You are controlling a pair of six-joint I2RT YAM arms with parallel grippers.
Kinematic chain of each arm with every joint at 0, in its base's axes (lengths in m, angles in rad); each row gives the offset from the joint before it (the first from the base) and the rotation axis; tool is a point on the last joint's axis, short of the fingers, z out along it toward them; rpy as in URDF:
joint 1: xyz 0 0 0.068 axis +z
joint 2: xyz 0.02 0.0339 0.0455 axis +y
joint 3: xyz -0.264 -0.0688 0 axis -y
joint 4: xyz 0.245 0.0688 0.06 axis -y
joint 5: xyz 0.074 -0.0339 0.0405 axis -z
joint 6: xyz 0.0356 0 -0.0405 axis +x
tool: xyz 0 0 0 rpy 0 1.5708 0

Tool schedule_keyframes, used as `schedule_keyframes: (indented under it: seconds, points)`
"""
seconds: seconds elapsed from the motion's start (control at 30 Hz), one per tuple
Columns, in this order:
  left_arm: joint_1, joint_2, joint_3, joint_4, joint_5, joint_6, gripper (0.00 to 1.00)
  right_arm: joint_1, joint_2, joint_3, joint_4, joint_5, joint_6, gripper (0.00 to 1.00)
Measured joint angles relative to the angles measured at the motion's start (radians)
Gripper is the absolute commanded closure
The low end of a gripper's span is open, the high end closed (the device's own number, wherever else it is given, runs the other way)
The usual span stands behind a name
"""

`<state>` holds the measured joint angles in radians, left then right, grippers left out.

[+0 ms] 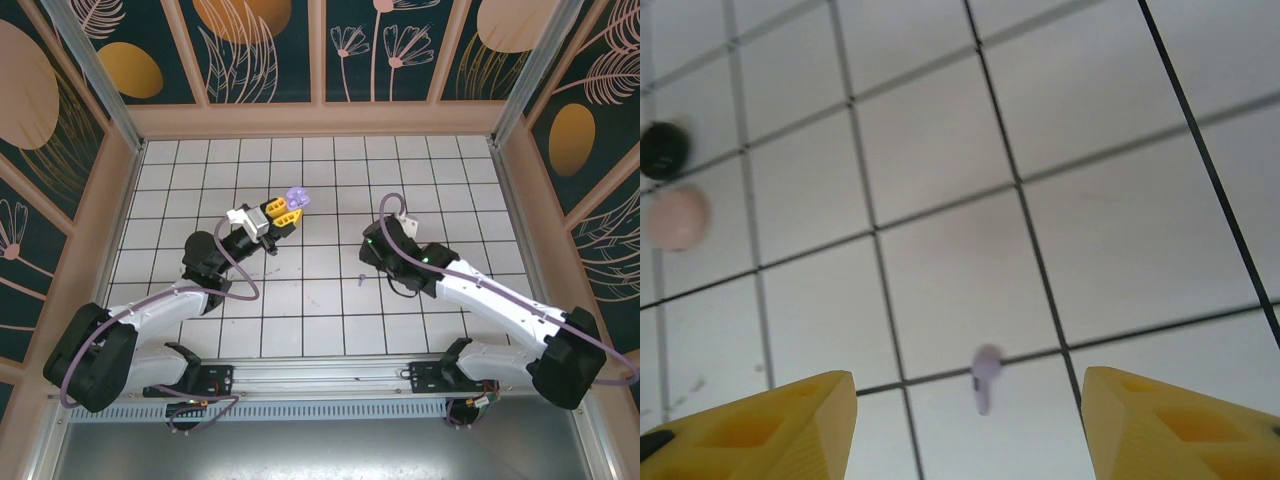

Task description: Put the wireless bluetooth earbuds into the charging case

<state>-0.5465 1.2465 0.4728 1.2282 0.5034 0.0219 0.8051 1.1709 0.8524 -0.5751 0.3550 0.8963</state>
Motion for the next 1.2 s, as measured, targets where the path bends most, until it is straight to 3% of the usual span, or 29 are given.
schedule_keyframes:
  seconds: [0.2, 0.6, 1.2]
  points:
    - [0.000, 0.013, -0.013, 0.035, 0.000, -0.020, 1.00, -0.002, 0.119, -0.059, 0.032, -0.062, 0.083, 0.39]
    - [0.000, 0.023, -0.031, 0.081, -0.007, -0.050, 1.00, -0.016, 0.340, 0.002, 0.090, -0.111, 0.087, 0.49]
    - [0.000, 0.028, -0.041, 0.115, -0.008, -0.057, 1.00, -0.020, 0.455, 0.037, 0.134, -0.149, 0.079, 0.61]
